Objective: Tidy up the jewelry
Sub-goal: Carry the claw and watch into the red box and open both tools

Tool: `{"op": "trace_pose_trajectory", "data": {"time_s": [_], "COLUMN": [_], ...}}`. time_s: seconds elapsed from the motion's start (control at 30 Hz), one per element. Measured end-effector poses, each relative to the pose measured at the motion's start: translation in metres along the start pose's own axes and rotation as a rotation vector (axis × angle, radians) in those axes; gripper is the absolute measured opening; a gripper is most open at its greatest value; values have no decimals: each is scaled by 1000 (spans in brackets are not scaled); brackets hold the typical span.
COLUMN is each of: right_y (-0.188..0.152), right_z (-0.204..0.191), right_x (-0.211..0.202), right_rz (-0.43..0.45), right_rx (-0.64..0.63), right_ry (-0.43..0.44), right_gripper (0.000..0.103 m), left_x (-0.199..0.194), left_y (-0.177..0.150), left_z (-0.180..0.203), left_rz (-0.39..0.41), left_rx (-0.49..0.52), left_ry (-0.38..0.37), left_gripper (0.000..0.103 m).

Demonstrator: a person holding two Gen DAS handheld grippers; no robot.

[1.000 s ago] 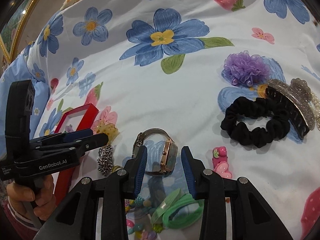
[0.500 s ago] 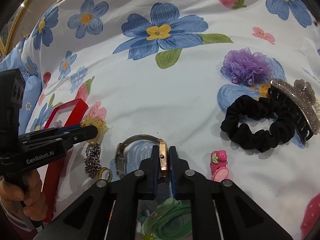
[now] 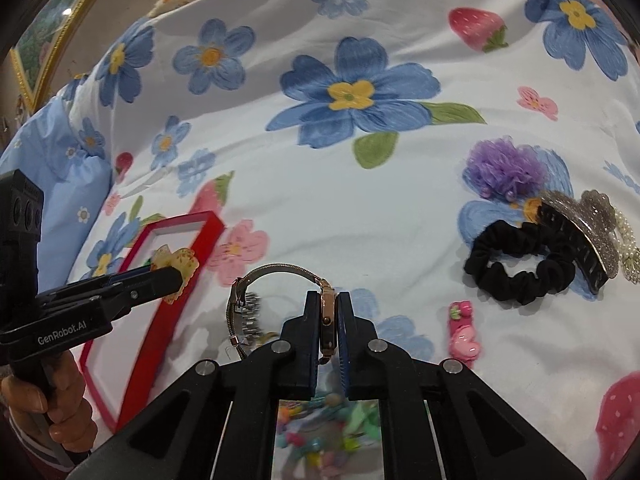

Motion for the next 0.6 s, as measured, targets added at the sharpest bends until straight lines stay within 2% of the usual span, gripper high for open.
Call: {"op": "trace_pose_trajectory", "data": {"time_s": [0.23,0.6], "right_y": [-6,-18], "right_z": [-30,-83], "right_x": [-5,-4], "right_rz": [-5,-27], "right_rx": [-30,-100], "right_ry": [42,103], "right_gripper": [8,8], "left_x": [-40,-77], "left_y": [-15,-40], "left_z": [-23,-60], "left_rz": [48,81], "left_rx": [-43,-101], "left_ry": [15,63], "left_gripper": [25,25]}}
Point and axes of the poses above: each gripper's, at about its wrist camera, not at the fingertips, and x roughly the way its jaws point, z to its right, y to its top, the point moved 6 cm from there along x, roughly the way its jaws point, and after that the axes turned 4 degrees about x, right-handed, at the moved point
